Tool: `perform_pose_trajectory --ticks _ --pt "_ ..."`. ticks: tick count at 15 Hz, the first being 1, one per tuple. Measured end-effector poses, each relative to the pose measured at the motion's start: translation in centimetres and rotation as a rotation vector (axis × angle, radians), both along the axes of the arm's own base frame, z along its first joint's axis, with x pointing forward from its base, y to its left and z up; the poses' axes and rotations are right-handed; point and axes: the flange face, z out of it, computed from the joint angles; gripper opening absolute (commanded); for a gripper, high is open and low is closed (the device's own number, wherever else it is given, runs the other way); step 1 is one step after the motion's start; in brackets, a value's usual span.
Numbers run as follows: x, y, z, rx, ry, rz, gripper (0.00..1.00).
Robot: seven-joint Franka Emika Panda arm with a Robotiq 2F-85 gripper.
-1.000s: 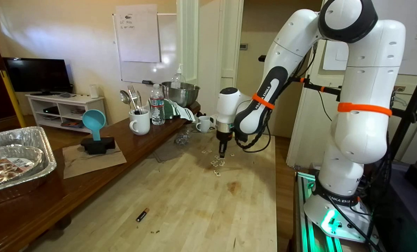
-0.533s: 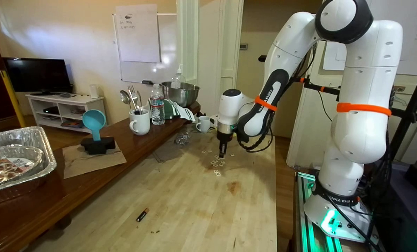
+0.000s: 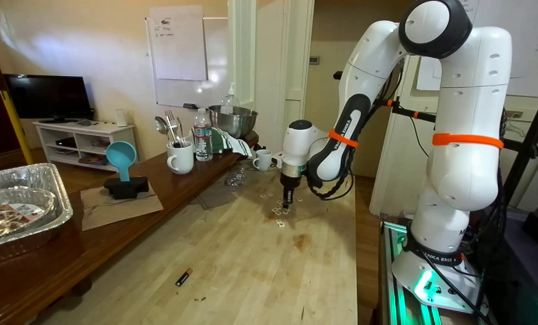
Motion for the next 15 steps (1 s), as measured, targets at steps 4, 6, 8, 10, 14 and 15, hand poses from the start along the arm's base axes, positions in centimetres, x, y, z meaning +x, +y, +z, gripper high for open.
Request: perform_pose_trajectory --ticks 4,6,8,10,14,15 --pt "-0.09 -0.01 -0.09 -0.011 -0.001 0.030 0.00" --pt "-0.12 0.01 -0.11 -0.014 0.000 0.037 0.00" --pt "-0.13 0.03 -0.11 -0.015 0.001 0.043 0.00" --pt "-0.21 0.09 -0.11 -0.016 0.005 0.044 0.00" --pt "-0.56 0.43 -0.10 -0.025 0.029 0.047 0.00" --pt "-0.65 0.54 -0.10 -0.028 0.038 0.048 0.00"
